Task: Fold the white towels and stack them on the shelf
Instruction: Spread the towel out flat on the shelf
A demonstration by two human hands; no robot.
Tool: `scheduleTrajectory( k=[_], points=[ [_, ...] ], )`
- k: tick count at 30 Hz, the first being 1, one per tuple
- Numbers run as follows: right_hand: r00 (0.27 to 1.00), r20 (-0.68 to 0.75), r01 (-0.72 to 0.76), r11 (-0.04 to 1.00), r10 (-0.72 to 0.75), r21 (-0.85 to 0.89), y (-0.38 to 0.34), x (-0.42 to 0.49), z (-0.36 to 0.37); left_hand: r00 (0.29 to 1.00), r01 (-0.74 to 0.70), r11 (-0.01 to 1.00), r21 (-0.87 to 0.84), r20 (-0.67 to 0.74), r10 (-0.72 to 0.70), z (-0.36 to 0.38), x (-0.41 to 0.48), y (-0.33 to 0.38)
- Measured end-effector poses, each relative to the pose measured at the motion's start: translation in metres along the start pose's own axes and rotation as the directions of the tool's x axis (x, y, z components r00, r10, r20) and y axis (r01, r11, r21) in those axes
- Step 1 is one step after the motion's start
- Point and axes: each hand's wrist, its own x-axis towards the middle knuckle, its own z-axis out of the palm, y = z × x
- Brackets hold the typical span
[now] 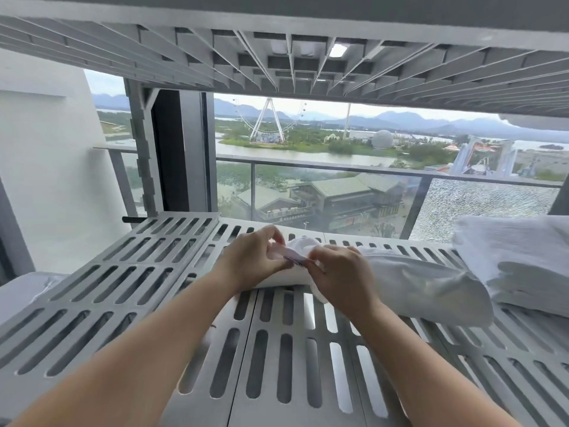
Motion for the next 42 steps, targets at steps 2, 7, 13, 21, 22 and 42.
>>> scheduleTrajectory(
  k=[2,7,13,21,22,42],
  points=[
    [1.000,0.018,0.019,0.999,-0.019,-0.041,0.004,-0.006,0.004,0.990,0.050,0.980,-0.191,0.136,-0.024,-0.006,-0.002,-0.006],
    [0.999,0.023,0.028,0.996,-0.026,-0.083,0.009,-0.011,0.011,0.985,0.092,0.964,-0.251,0.164,-0.052,-0.003,-0.003,-0.013],
    [1.000,0.019,0.024,0.994,-0.022,-0.106,0.008,-0.015,0.012,0.969,-0.022,0.992,-0.126,0.242,0.052,-0.001,-0.002,-0.013],
    [0.996,-0.038,-0.084,0.996,0.086,0.043,-0.001,-0.013,0.006,0.975,-0.083,0.984,0.156,-0.191,0.113,-0.006,-0.002,0.005],
    [0.992,-0.061,-0.101,0.991,0.106,0.084,-0.002,-0.012,0.005,0.957,-0.082,0.990,0.113,-0.269,0.110,-0.008,-0.003,0.007],
    [0.988,-0.100,-0.087,0.962,0.116,0.257,-0.007,-0.008,0.002,0.982,-0.022,0.991,-0.131,-0.188,-0.004,0.001,-0.008,0.026]
  ],
)
